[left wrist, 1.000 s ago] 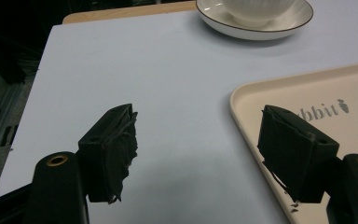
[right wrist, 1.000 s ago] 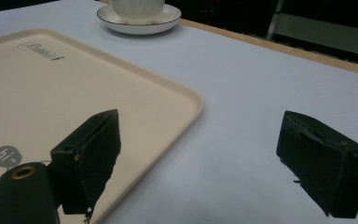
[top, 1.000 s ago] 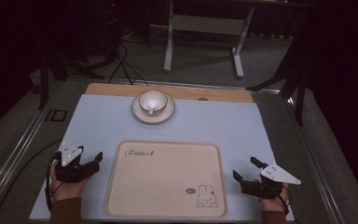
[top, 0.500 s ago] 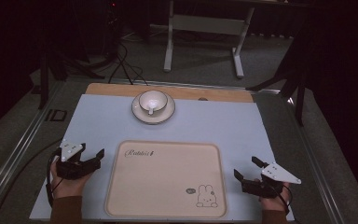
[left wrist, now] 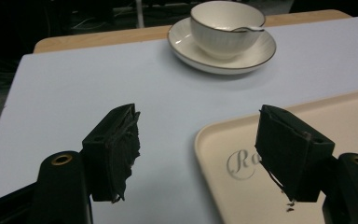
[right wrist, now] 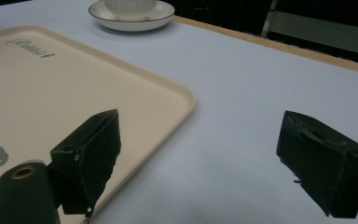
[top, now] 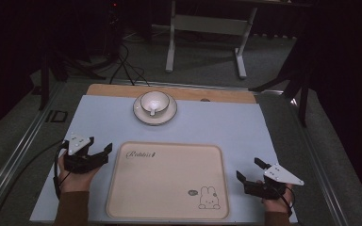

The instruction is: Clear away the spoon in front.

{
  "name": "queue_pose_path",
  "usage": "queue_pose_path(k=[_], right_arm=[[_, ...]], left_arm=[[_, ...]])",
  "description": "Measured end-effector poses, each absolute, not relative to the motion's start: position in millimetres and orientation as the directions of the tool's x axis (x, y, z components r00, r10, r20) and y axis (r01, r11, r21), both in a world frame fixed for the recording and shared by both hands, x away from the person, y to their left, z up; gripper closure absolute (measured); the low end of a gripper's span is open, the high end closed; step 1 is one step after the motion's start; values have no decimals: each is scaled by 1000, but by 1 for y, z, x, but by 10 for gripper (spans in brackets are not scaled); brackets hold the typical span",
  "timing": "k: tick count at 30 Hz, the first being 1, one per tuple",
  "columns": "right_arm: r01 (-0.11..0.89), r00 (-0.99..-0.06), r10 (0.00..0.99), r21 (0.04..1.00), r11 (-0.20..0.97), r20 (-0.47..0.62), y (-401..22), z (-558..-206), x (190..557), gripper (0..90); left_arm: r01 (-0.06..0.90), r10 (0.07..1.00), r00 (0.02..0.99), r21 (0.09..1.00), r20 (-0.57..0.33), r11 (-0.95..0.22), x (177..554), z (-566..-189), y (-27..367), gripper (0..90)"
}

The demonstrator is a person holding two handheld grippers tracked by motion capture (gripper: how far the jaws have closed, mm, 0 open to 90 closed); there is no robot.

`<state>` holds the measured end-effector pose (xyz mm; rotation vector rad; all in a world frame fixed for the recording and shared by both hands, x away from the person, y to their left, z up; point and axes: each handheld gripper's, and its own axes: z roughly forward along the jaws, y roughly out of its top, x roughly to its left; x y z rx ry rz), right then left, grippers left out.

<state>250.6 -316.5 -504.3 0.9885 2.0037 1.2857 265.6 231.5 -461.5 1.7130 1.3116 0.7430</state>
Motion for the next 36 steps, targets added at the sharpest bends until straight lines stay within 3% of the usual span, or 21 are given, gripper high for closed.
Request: queue_pose_path(k=[14, 36], right_arm=[[279, -573, 818, 924, 262, -59, -318, -504, 251, 133], [279, -571, 819, 927, 251, -50, -320, -503, 250, 133]], left_arm=[[468, 944, 330, 865, 21, -183, 295, -449, 205, 293], [442, 929, 368, 872, 34, -208, 335, -431, 173, 287]])
